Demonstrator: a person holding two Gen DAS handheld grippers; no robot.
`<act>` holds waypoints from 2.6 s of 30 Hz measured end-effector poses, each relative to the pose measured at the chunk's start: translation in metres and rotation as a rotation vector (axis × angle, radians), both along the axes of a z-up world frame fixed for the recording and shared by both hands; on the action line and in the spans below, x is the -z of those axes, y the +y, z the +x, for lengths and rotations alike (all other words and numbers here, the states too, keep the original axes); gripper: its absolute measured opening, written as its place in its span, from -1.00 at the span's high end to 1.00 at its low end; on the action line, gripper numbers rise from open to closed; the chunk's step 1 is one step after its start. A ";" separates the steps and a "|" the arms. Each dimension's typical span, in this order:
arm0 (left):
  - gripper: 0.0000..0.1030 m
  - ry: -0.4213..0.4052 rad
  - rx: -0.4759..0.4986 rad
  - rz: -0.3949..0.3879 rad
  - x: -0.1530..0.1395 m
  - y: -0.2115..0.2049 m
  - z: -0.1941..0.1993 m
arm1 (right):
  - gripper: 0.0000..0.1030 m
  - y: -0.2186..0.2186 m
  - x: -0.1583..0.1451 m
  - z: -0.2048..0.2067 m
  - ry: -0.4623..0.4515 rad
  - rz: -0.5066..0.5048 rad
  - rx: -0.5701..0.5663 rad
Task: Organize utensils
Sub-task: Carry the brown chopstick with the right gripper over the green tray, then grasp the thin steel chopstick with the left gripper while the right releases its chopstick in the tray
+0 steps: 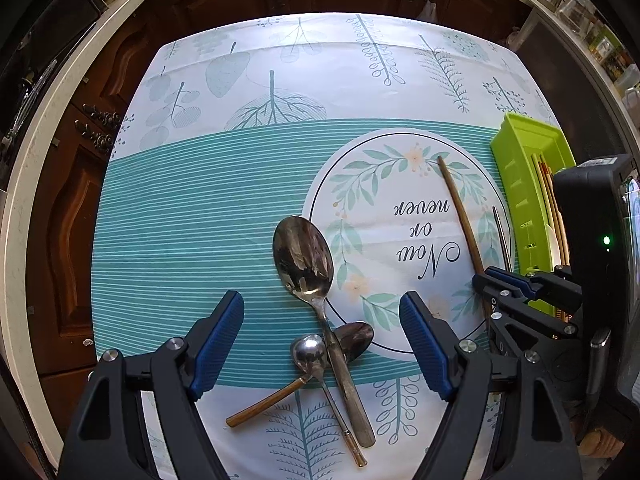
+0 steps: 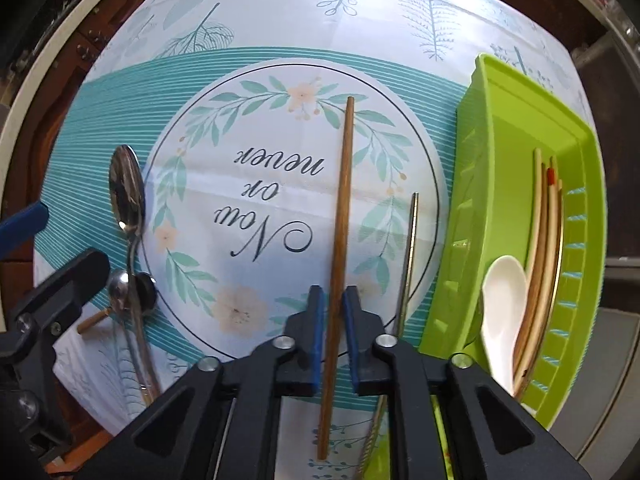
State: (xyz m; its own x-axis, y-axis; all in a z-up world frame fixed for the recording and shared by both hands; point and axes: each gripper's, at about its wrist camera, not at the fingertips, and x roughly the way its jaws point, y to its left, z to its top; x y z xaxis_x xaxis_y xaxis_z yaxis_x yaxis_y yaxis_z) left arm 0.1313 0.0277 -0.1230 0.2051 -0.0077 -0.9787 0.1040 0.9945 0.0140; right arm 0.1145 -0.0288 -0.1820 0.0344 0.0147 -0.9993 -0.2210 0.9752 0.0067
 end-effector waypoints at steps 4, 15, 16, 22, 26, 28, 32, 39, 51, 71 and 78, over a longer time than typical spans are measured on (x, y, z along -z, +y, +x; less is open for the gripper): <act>-0.52 0.002 0.002 0.000 0.000 0.000 0.000 | 0.87 0.005 0.001 0.002 -0.021 0.004 -0.003; -0.52 0.005 -0.014 0.009 -0.002 -0.004 -0.003 | 0.89 -0.011 -0.020 -0.007 0.007 0.182 0.039; -0.52 0.004 -0.013 0.009 -0.003 -0.005 -0.003 | 0.89 -0.011 -0.025 -0.009 0.003 0.199 0.044; -0.52 0.007 0.008 0.013 -0.006 -0.018 -0.003 | 0.89 -0.029 -0.072 -0.009 -0.034 0.269 0.067; -0.52 0.007 0.030 0.016 -0.009 -0.028 -0.003 | 0.89 -0.059 -0.100 -0.018 -0.065 0.303 0.104; -0.52 0.007 0.038 0.016 -0.009 -0.032 -0.002 | 0.89 -0.075 -0.110 -0.023 -0.081 0.320 0.136; -0.52 0.027 0.058 -0.039 -0.004 -0.042 0.003 | 0.89 -0.115 -0.126 -0.040 -0.098 0.330 0.189; -0.51 0.107 0.089 -0.198 0.019 -0.074 0.018 | 0.89 -0.180 -0.125 -0.067 -0.119 0.317 0.287; -0.28 0.152 0.148 -0.232 0.056 -0.116 0.017 | 0.89 -0.227 -0.114 -0.091 -0.117 0.321 0.349; -0.49 0.131 0.387 -0.026 0.072 -0.190 0.016 | 0.89 -0.228 -0.118 -0.092 -0.135 0.310 0.358; -0.53 0.161 0.419 0.040 0.083 -0.195 0.018 | 0.89 -0.220 -0.114 -0.093 -0.123 0.279 0.324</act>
State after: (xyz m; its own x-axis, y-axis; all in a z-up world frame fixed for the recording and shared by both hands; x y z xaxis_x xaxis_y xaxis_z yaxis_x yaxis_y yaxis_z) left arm 0.1491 -0.1677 -0.2064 0.0372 -0.0193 -0.9991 0.5016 0.8651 0.0020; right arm 0.0215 -0.2486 -0.0684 0.2002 0.2523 -0.9467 0.0796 0.9589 0.2724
